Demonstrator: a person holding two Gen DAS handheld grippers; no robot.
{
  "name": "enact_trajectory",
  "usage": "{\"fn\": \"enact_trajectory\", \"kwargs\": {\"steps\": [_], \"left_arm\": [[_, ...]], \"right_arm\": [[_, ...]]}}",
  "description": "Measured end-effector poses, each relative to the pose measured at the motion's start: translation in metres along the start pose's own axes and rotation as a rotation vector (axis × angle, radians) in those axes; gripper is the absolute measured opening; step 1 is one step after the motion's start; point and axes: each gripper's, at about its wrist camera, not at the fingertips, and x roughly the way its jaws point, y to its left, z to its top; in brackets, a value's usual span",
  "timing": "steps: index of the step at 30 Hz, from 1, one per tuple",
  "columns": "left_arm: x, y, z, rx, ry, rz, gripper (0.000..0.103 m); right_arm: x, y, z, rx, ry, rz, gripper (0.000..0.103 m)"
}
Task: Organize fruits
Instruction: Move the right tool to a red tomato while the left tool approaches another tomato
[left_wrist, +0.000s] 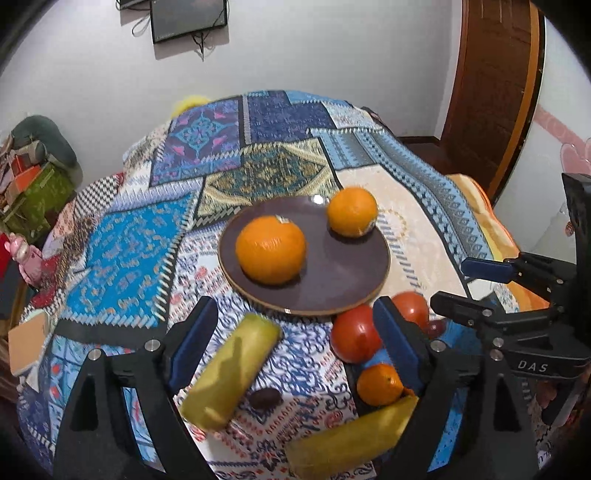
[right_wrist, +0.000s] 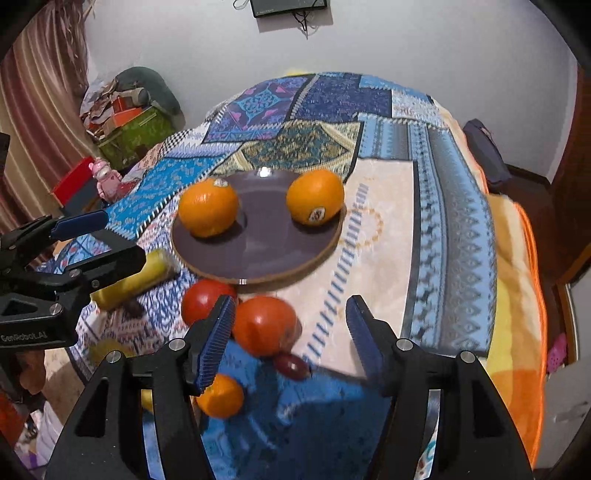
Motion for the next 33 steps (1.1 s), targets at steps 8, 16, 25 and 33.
{"fn": "enact_trajectory", "kwargs": {"steps": [8, 16, 25, 33], "left_arm": [[0.013, -0.008, -0.016, 0.005, 0.044, -0.032, 0.086], [0.025, -0.009, -0.019, -0.005, 0.064, -0.068, 0.084], [0.038, -0.016, -0.02, -0.007, 0.11, -0.122, 0.071], [0.053, -0.025, -0.016, -0.005, 0.144, -0.134, 0.067]], "right_arm": [[0.016, 0.002, -0.015, -0.001, 0.048, 0.014, 0.059], [0.039, 0.01, -0.01, -0.022, 0.085, 0.044, 0.059], [0.036, 0.008, -0.016, -0.015, 0.094, 0.11, 0.046], [0.019, -0.004, -0.016, 0.006, 0.058, 0.06, 0.046]]}}
